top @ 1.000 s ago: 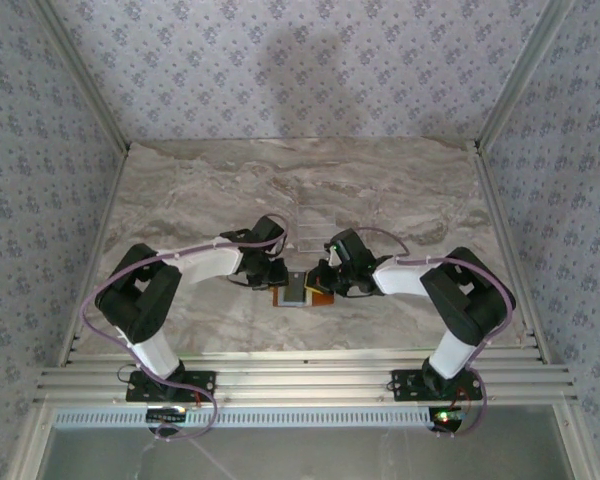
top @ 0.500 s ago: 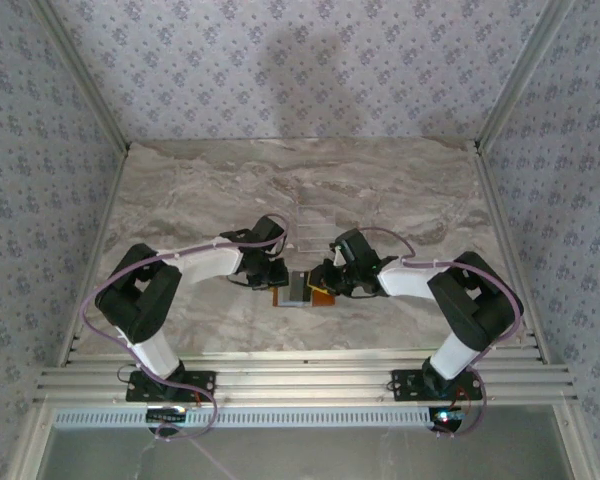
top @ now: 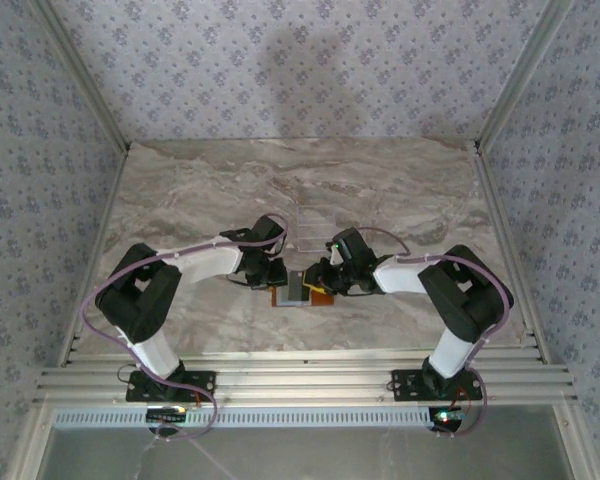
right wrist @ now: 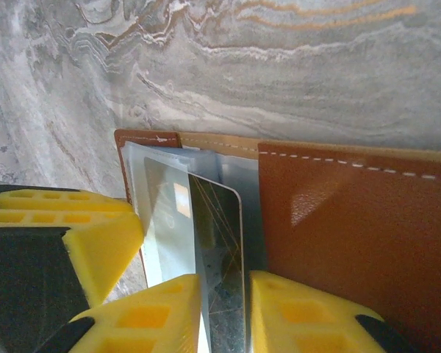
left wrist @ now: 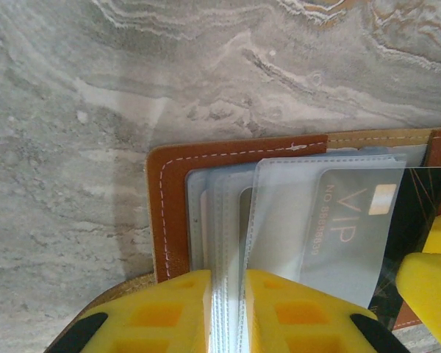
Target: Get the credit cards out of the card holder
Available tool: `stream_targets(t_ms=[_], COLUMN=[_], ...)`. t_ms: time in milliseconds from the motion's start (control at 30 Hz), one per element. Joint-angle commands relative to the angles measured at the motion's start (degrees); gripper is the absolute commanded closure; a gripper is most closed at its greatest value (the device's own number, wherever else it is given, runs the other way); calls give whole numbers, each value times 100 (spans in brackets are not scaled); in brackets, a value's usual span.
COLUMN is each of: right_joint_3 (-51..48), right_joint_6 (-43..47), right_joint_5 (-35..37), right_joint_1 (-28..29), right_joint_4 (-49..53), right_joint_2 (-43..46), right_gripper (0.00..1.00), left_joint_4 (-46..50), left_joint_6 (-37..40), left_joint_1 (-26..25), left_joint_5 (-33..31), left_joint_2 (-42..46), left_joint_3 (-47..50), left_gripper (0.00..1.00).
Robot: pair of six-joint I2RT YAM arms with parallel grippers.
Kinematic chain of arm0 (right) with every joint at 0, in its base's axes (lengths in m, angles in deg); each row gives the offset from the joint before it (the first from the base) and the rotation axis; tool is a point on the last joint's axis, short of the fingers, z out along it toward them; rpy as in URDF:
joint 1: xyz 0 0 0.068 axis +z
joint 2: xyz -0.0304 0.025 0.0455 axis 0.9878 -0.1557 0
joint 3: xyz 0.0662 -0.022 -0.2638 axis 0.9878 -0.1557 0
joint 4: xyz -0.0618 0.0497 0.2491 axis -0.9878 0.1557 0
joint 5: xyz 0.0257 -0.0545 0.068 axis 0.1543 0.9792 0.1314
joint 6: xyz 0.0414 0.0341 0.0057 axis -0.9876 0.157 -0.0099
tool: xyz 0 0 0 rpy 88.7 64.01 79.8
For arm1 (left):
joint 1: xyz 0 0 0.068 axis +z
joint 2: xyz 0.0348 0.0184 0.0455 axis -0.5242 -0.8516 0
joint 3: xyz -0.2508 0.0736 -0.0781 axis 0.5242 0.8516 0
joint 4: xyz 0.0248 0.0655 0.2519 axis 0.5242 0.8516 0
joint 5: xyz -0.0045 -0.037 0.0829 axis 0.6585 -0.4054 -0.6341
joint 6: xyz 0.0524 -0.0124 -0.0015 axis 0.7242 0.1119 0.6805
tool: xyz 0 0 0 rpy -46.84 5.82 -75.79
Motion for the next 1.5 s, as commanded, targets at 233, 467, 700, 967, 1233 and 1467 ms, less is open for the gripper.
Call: stream_targets(t_ms=[233,467,700,967,1233,1467], right_joint_3=[189,172,200,400,1000,1819], right_joint_6=[310,592,802,1174,2891,5722], right_joint_5=[118,457,501,548,702,924], right_joint_1=[56,-71,-241,-391,-716,-866], right_joint_4=[647,1276,1646,2158,3408,4482], right_joint_2=[91,455,791,1282,1557,1480], right_gripper=[88,91,93,94,96,100], left_joint_4=[403,458,524,455,540,609], left_joint_6=[113,134,130,183,254,258], left_joint_1=[9,9,5,-10,-29,-25], left_joint_5=[-188,-214,-264,-231,-235,-426], left_joint_2=[-226,-200,-115,97,298,650], left_joint_3=[-53,-62,-95,-202,-377,-404], left_gripper=[80,80,80,78,74,72])
